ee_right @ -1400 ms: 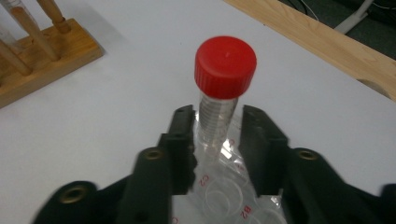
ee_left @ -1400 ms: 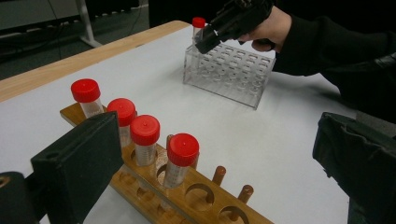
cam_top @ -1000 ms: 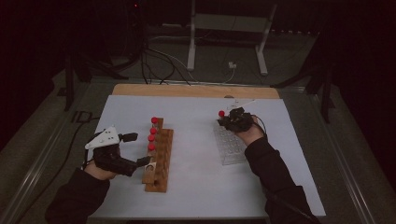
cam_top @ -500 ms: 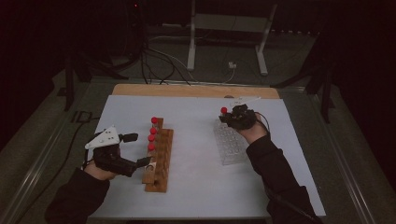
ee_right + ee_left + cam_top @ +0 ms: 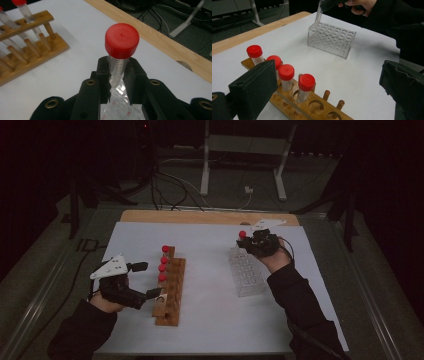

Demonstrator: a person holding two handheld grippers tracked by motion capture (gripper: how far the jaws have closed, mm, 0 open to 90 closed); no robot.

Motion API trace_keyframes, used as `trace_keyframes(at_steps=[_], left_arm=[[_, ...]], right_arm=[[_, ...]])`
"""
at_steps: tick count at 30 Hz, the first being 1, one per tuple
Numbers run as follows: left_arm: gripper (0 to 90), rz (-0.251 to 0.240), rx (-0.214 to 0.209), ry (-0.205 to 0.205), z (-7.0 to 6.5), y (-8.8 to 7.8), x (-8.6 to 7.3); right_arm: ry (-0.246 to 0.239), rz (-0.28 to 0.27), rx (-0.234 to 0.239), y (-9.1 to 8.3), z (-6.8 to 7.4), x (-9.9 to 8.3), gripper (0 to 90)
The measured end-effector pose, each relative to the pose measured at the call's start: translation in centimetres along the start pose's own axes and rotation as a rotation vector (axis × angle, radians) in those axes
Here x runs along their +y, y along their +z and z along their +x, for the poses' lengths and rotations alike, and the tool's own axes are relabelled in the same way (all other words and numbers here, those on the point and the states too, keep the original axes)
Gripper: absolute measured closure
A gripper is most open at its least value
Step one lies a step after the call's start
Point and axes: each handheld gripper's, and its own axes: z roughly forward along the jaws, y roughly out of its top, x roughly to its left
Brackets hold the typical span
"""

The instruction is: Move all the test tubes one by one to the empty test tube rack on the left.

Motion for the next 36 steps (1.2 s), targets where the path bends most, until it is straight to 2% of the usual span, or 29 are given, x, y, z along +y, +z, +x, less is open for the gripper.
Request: trace_keyframes(at_steps=[6, 14, 28, 36], left_arm=[[2.3, 0.000, -0.026, 0.006, -0.4, 0.3, 0.4], [2.3, -0.003, -0.039, 0.022, -0.8, 0.6, 1.3], [2.4, 0.006, -0.064, 0.046, -1.6, 2.0, 2.8], [2.3, 0.021, -0.092, 0.062, -2.2, 3.2, 3.5]], right_arm=[[-0.013, -0.012, 0.014, -0.7, 0.7, 0.4, 75.5], [-0.032, -0.025, 0.047, -1.5, 2.1, 0.5, 75.5], [-0.077, -0.016, 0.111, -2.0, 5.8, -0.2, 75.5], [-0.093, -0.012, 0.151, -2.5, 7.9, -0.9, 75.5]])
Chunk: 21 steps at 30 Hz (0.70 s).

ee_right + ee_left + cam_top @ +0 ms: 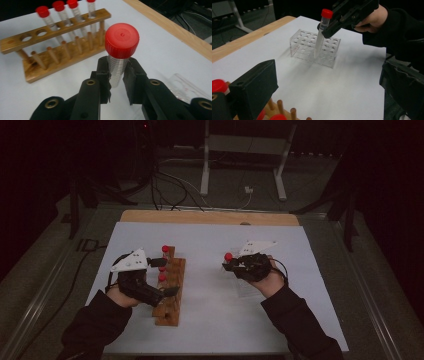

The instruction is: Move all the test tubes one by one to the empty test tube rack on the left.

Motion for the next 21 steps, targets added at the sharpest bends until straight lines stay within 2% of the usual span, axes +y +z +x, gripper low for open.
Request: trace_keyframes(at_steps=[4, 21], left_arm=[[2.3, 0.020, -0.012, 0.008, -0.2, 0.7, 0.2], [2.7, 0.041, -0.062, 0.041, -1.5, 3.2, 1.6]], right_arm=[[-0.011, 0.001, 0.023, 0.0, 1.0, -0.2, 75.5], [-0.030, 0.004, 0.101, 0.6, 4.8, -1.0, 75.5]])
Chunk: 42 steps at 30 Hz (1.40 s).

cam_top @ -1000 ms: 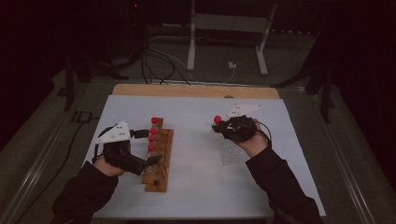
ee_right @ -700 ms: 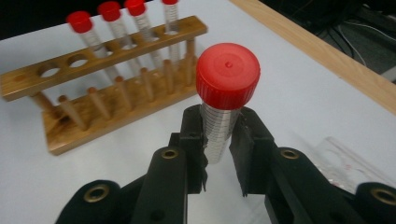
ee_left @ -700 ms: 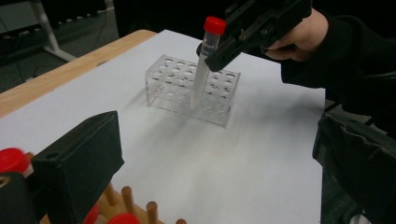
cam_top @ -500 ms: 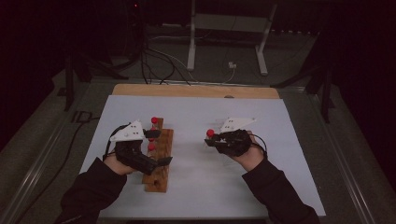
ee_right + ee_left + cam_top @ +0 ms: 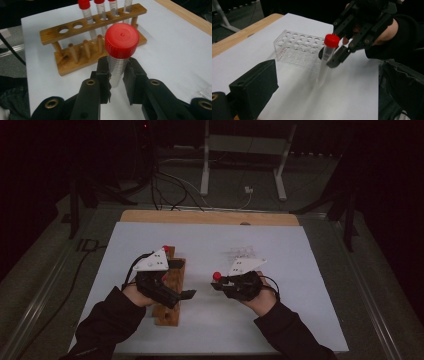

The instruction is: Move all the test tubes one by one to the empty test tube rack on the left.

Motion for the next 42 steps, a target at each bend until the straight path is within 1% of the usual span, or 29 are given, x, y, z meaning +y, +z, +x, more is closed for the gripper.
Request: trace_keyframes(at_steps=[5, 7, 8, 10, 11, 13, 14, 16, 17, 18, 19, 21, 22, 24, 25, 31, 32, 34, 37, 42], left_arm=[[9.0, -0.011, -0.016, 0.019, -0.5, 0.6, 0.4], [15.9, -0.010, -0.027, 0.028, -0.7, 0.9, 0.5], [17.2, -0.006, -0.025, 0.037, -0.8, 1.1, 0.6], [25.2, -0.003, -0.033, 0.043, -0.9, 1.4, 0.7], [27.0, 0.002, -0.030, 0.048, -1.0, 1.6, 0.8], [34.6, 0.010, -0.031, 0.060, -1.1, 2.0, 0.9], [36.0, 0.017, -0.029, 0.061, -1.2, 2.2, 0.9], [41.7, 0.028, -0.023, 0.072, -1.3, 2.6, 1.0], [42.1, 0.032, -0.024, 0.072, -1.3, 2.8, 1.0], [44.6, 0.039, -0.023, 0.074, -1.4, 3.0, 1.0], [46.7, 0.047, -0.011, 0.079, -1.4, 3.2, 1.0], [49.9, 0.051, -0.016, 0.078, -1.4, 3.5, 1.0], [51.7, 0.055, -0.011, 0.081, -1.5, 3.6, 1.0], [54.0, 0.060, -0.021, 0.083, -1.5, 3.9, 1.0], [55.6, 0.065, -0.014, 0.086, -1.6, 4.0, 1.0], [59.9, 0.078, -0.014, 0.098, -1.8, 4.8, 1.0], [62.6, 0.079, -0.018, 0.100, -1.8, 4.9, 1.0], [64.6, 0.078, -0.023, 0.100, -1.8, 5.1, 1.0], [68.9, 0.079, -0.019, 0.101, -1.8, 5.3, 1.0], [71.2, 0.083, -0.012, 0.112, -1.8, 5.3, 1.0]], right_arm=[[-0.009, 0.015, 0.014, 0.3, 0.7, -0.1, 75.5], [-0.007, 0.015, 0.022, 0.5, 0.9, -0.2, 75.5], [-0.010, 0.019, 0.024, 0.5, 1.0, -0.2, 75.5], [-0.011, 0.021, 0.032, 0.6, 1.2, -0.2, 75.5], [-0.011, 0.022, 0.033, 0.6, 1.3, -0.2, 75.5], [-0.013, 0.027, 0.037, 0.7, 1.4, -0.2, 75.5], [-0.009, 0.025, 0.040, 0.7, 1.5, -0.2, 75.5], [-0.013, 0.030, 0.044, 0.8, 1.5, -0.2, 75.5], [-0.009, 0.030, 0.045, 0.8, 1.6, -0.2, 75.5], [-0.009, 0.029, 0.047, 0.8, 1.6, -0.2, 75.5], [-0.009, 0.031, 0.044, 0.8, 1.6, -0.2, 75.5], [-0.007, 0.031, 0.046, 0.8, 1.6, -0.3, 75.5], [-0.008, 0.032, 0.044, 0.8, 1.6, -0.3, 75.5], [-0.008, 0.033, 0.046, 0.8, 1.6, -0.3, 75.5], [-0.010, 0.034, 0.044, 0.8, 1.6, -0.3, 75.5], [-0.013, 0.033, 0.046, 0.8, 1.7, -0.2, 75.5], [-0.012, 0.033, 0.047, 0.8, 1.7, -0.2, 75.5], [-0.013, 0.033, 0.048, 0.7, 1.7, -0.2, 75.5], [-0.013, 0.032, 0.047, 0.7, 1.7, -0.2, 75.5], [-0.010, 0.033, 0.047, 0.7, 1.7, -0.3, 75.5]])
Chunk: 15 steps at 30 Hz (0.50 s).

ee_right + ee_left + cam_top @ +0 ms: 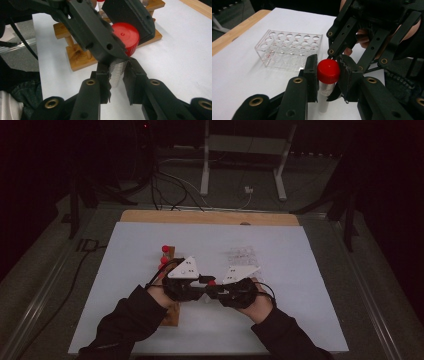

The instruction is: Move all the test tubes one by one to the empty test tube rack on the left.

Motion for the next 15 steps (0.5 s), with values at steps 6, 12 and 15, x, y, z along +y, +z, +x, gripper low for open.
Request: trace_keyframes(at_steps=[6, 12, 15], left_arm=[[71.8, -0.013, 0.004, 0.002, 0.18, -0.05, 0.02], [72.0, -0.019, 0.001, 0.003, 0.31, -0.27, 0.15], [72.0, -0.022, 0.018, 0.008, 0.35, -0.52, 0.23]], right_arm=[[0.003, -0.006, -0.007, -0.08, -0.11, 0.00, 75.4], [-0.006, -0.017, -0.025, -0.34, -0.06, 0.01, 73.2], [-0.003, -0.024, -0.029, -0.57, -0.14, 0.04, 64.6]])
